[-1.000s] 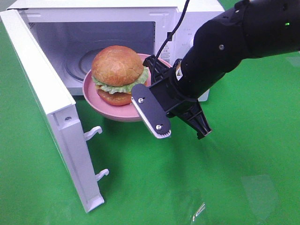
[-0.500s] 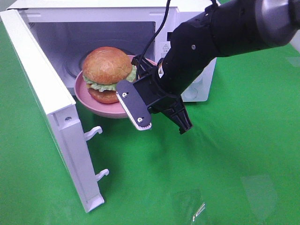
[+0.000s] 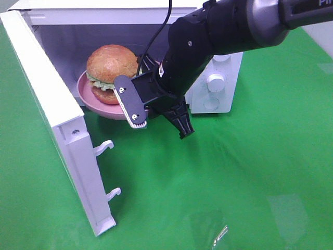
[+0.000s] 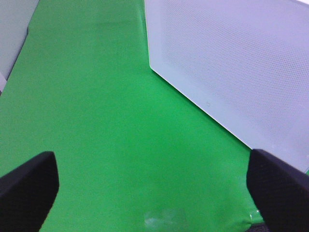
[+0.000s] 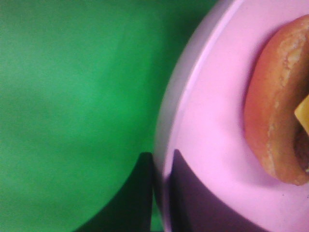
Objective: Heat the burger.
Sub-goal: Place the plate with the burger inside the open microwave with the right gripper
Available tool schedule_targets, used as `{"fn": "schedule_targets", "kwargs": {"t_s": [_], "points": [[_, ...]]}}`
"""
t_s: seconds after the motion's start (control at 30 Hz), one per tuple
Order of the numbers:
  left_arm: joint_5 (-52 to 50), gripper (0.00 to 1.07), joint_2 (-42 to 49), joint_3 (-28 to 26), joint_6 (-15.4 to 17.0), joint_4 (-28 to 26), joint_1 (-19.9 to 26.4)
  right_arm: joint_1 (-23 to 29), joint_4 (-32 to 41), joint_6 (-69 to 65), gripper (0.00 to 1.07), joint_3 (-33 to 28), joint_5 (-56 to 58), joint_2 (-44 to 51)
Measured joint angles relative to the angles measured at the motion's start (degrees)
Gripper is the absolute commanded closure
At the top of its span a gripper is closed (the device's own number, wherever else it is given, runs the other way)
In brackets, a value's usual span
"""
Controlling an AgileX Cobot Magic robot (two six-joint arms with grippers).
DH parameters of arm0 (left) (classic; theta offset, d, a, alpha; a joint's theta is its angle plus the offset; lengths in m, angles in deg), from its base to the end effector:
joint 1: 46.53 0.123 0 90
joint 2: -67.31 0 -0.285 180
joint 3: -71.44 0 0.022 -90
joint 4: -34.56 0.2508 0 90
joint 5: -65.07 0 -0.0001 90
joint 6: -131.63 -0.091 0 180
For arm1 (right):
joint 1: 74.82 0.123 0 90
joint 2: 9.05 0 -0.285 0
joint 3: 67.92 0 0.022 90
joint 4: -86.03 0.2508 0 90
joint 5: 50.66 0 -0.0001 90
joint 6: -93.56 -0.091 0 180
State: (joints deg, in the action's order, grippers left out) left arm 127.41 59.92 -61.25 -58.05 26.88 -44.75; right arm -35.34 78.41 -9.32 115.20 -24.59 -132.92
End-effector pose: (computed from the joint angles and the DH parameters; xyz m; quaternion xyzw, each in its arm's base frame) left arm -0.0097 -0.0111 0.2817 0.0631 0.8486 -0.0145 0.5251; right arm 0.3395 0.2728 0.1744 -0.8393 0.4609 -0.1345 0.2551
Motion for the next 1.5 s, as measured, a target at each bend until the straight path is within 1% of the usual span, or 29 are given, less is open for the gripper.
{"fn": "schedule_targets", "kwargs": {"t_s": [0.1, 0.13, 0.17, 0.2, 0.23, 0.27, 0.3, 0.37, 0.43, 0.5, 0.67, 0.8, 0.83, 0.93, 1.03, 1.13, 1.23, 1.3, 1.5], "points": [[0.0, 0.09, 0.0, 0.0, 0.0, 0.0, 0.0, 0.1, 0.0, -1.4, 1.05, 1.8, 0.6, -1.2], [0.0, 0.09, 0.0, 0.0, 0.0, 0.0, 0.0, 0.1, -0.1, -2.9, 1.05, 3.7, 1.2, -2.5], [0.0, 0.09, 0.0, 0.0, 0.0, 0.0, 0.0, 0.1, -0.1, -2.9, 1.05, 3.7, 1.2, -2.5], [0.0, 0.09, 0.0, 0.0, 0.0, 0.0, 0.0, 0.1, -0.2, -4.2, 1.05, 5.6, 2.1, -3.8], [0.0, 0.09, 0.0, 0.0, 0.0, 0.0, 0.0, 0.1, -0.2, -4.2, 1.05, 5.6, 2.1, -3.8], [0.0, 0.09, 0.0, 0.0, 0.0, 0.0, 0.0, 0.1, -0.3, -5.7, 1.05, 7.6, 2.9, -5.1], [0.0, 0.09, 0.0, 0.0, 0.0, 0.0, 0.0, 0.1, -0.3, -5.7, 1.05, 7.6, 2.9, -5.1], [0.0, 0.09, 0.0, 0.0, 0.0, 0.0, 0.0, 0.1, -1.1, -8.3, 1.05, 10.3, 3.6, -6.9], [0.0, 0.09, 0.0, 0.0, 0.0, 0.0, 0.0, 0.1, -1.1, -8.3, 1.05, 10.3, 3.6, -6.9], [0.0, 0.09, 0.0, 0.0, 0.0, 0.0, 0.0, 0.1, -2.8, -11.2, 1.05, 14.0, 4.4, -8.8], [0.0, 0.09, 0.0, 0.0, 0.0, 0.0, 0.0, 0.0, -4.1, -12.1, 1.05, 16.0, 5.3, -10.1], [0.0, 0.09, 0.0, 0.0, 0.0, 0.0, 0.0, 0.0, -5.6, -14.2, 1.05, 20.3, 7.2, -13.0], [0.0, 0.09, 0.0, 0.0, 0.0, 0.0, 0.0, 0.0, -5.6, -14.2, 1.05, 20.3, 7.2, -13.0], [0.0, 0.09, 0.0, 0.0, 0.0, 0.0, 0.0, -0.1, -5.9, -14.8, 1.05, 23.2, 7.6, -15.0], [0.0, 0.09, 0.0, 0.0, 0.0, 0.0, 0.0, -0.2, -6.0, -15.7, 1.05, 24.6, 7.9, -15.9], [0.0, 0.09, 0.0, 0.0, 0.0, 0.0, 0.0, -0.3, -6.2, -16.2, 1.04, 27.6, 8.1, -17.9], [0.0, 0.09, 0.0, 0.0, 0.0, 0.0, 0.0, -0.3, -6.3, -16.3, 1.04, 28.2, 8.2, -18.2], [0.0, 0.09, 0.0, 0.0, 0.0, 0.0, 0.0, -0.5, -6.4, -17.1, 1.04, 30.5, 8.4, -19.7], [0.0, 0.09, 0.0, 0.0, 0.0, 0.3, 0.0, -0.8, -6.6, -17.2, 1.03, 33.7, 8.5, -21.8]]}}
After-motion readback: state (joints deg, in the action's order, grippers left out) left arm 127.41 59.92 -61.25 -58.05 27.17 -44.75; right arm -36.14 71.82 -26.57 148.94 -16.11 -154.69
